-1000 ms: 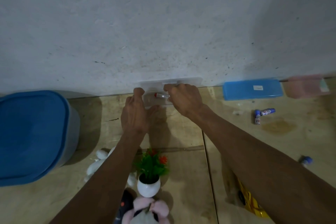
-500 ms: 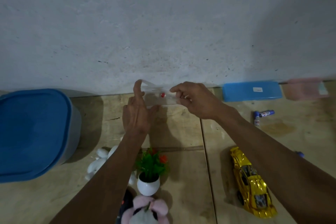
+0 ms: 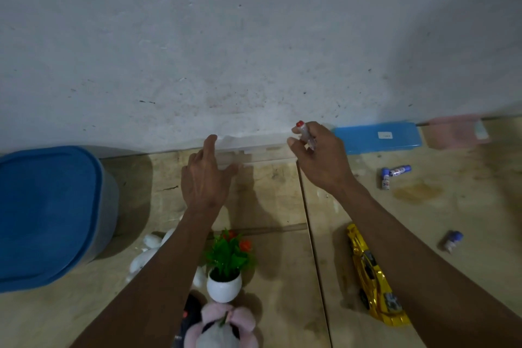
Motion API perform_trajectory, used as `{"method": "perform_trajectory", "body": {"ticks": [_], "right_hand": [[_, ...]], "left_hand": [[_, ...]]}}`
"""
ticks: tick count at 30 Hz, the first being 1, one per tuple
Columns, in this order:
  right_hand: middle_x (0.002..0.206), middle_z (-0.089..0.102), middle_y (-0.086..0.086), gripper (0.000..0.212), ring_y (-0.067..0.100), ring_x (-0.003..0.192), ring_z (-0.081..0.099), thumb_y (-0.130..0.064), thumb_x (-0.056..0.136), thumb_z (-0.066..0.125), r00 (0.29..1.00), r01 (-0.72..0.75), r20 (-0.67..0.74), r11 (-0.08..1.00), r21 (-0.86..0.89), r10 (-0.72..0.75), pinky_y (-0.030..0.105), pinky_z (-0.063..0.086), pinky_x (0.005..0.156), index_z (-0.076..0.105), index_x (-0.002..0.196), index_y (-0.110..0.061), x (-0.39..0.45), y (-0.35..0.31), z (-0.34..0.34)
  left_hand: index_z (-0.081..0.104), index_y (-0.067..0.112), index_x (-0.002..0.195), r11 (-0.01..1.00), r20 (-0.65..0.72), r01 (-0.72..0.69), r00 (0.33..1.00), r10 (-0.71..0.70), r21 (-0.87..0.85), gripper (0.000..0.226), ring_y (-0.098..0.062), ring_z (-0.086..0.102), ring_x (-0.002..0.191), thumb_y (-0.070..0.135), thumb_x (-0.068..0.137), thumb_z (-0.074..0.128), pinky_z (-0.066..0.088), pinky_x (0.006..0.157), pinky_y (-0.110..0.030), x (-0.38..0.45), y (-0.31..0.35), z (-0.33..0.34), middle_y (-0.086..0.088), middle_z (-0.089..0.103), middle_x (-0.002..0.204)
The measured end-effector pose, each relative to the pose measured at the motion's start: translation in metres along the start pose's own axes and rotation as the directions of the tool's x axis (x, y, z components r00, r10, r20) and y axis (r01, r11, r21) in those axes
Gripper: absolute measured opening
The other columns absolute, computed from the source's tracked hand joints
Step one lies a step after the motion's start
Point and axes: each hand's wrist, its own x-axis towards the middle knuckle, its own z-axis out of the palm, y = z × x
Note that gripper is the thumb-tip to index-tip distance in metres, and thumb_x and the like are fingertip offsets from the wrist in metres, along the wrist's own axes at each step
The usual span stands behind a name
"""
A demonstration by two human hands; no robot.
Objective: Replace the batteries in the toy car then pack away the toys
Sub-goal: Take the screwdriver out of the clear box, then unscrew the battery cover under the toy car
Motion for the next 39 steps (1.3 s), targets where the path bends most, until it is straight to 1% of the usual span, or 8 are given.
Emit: {"method": "perform_trajectory", "body": {"ticks": [2, 6, 9, 14, 19, 25, 31, 39], "right_hand": [[0.101, 0.070, -0.003, 0.018, 0.008, 0.089, 0.062, -0.027, 0.097, 0.063, 0.996, -0.064, -0.059, 0.997, 0.051, 0.067, 0.012, 0.046, 0.078, 0.065, 0.103, -0.009, -0.007, -0.002, -0.007], [0.073, 0.059, 0.003, 0.026, 0.009, 0.071, 0.053, -0.032, 0.098, 0.059, 0.964, -0.206, -0.141, 0.967, 0.150, 0.227, 0.018, 0.039, 0.065, 0.061, 0.084, -0.010, -0.025, -0.002, -0.028], [0.080, 0.062, 0.021, 0.037, 0.017, 0.069, 0.052, -0.032, 0.099, 0.058, 0.927, -0.282, -0.183, 0.930, 0.235, 0.327, 0.027, 0.041, 0.067, 0.061, 0.085, 0.002, -0.043, 0.001, -0.053], [0.071, 0.054, 0.011, 0.038, 0.010, 0.064, 0.048, -0.029, 0.096, 0.063, 0.876, -0.345, -0.227, 0.882, 0.322, 0.425, 0.026, 0.041, 0.062, 0.060, 0.085, 0.007, -0.078, 0.012, -0.104], [0.073, 0.066, 0.014, 0.019, 0.014, 0.068, 0.056, -0.024, 0.090, 0.069, 0.852, -0.382, -0.284, 0.894, 0.236, 0.439, 0.035, 0.051, 0.074, 0.071, 0.084, -0.006, -0.116, 0.041, -0.151], [0.067, 0.070, 0.004, 0.017, 0.023, 0.071, 0.069, -0.028, 0.087, 0.071, 0.863, -0.435, -0.207, 0.886, 0.159, 0.460, 0.036, 0.054, 0.073, 0.067, 0.070, -0.031, -0.167, 0.090, -0.171], [0.080, 0.070, 0.011, 0.015, 0.029, 0.082, 0.064, -0.022, 0.091, 0.070, 0.881, -0.455, -0.098, 0.885, 0.096, 0.464, 0.029, 0.042, 0.072, 0.071, 0.084, -0.009, -0.205, 0.129, -0.166], [0.070, 0.059, 0.003, 0.025, 0.025, 0.071, 0.057, -0.023, 0.092, 0.066, 0.883, -0.464, 0.006, 0.871, 0.163, 0.469, 0.035, 0.045, 0.073, 0.054, 0.070, -0.022, -0.221, 0.146, -0.182]], "left_hand": [[0.032, 0.030, 0.132, 0.999, 0.017, 0.026, 1.000, -0.025, -0.025, 0.075, -0.041, 0.065, 0.102, 0.042, 0.077, 0.082, 0.058, 0.079, -0.053, 0.000, 0.001, -0.002, -0.017, 0.069, 0.115], [0.033, 0.024, 0.141, 0.994, 0.071, 0.098, 0.993, -0.095, -0.039, 0.089, -0.041, 0.061, 0.108, 0.043, 0.072, 0.086, 0.058, 0.080, -0.052, 0.000, 0.006, -0.012, -0.016, 0.065, 0.121], [0.029, 0.023, 0.144, 0.994, 0.108, 0.105, 0.989, -0.103, -0.013, 0.096, -0.043, 0.058, 0.112, 0.043, 0.070, 0.088, 0.055, 0.086, -0.054, -0.006, 0.011, -0.020, -0.019, 0.062, 0.126], [0.031, 0.022, 0.146, 0.992, 0.079, 0.071, 0.995, -0.063, -0.103, 0.092, -0.042, 0.052, 0.123, 0.049, 0.075, 0.083, 0.049, 0.094, -0.056, -0.031, 0.035, -0.034, -0.018, 0.057, 0.136], [0.037, 0.019, 0.145, 0.969, 0.043, 0.001, 0.999, 0.010, -0.247, 0.087, -0.038, 0.054, 0.124, 0.048, 0.077, 0.082, 0.050, 0.096, -0.053, -0.073, 0.078, -0.029, -0.017, 0.056, 0.138], [0.044, 0.012, 0.143, 0.961, 0.101, -0.006, 0.994, 0.035, -0.277, 0.076, -0.037, 0.057, 0.121, 0.042, 0.083, 0.079, 0.050, 0.097, -0.050, -0.154, 0.147, 0.006, -0.016, 0.058, 0.137], [0.044, 0.017, 0.145, 0.968, 0.281, 0.107, 0.959, -0.040, -0.228, 0.079, -0.033, 0.051, 0.128, 0.046, 0.081, 0.078, 0.047, 0.100, -0.043, -0.239, 0.198, 0.057, -0.013, 0.053, 0.139], [0.023, 0.032, 0.155, 0.971, 0.310, 0.218, 0.921, -0.237, 0.097, 0.087, -0.042, 0.037, 0.133, 0.043, 0.085, 0.073, 0.048, 0.094, -0.052, -0.270, 0.236, 0.100, -0.014, 0.023, 0.155]]}}
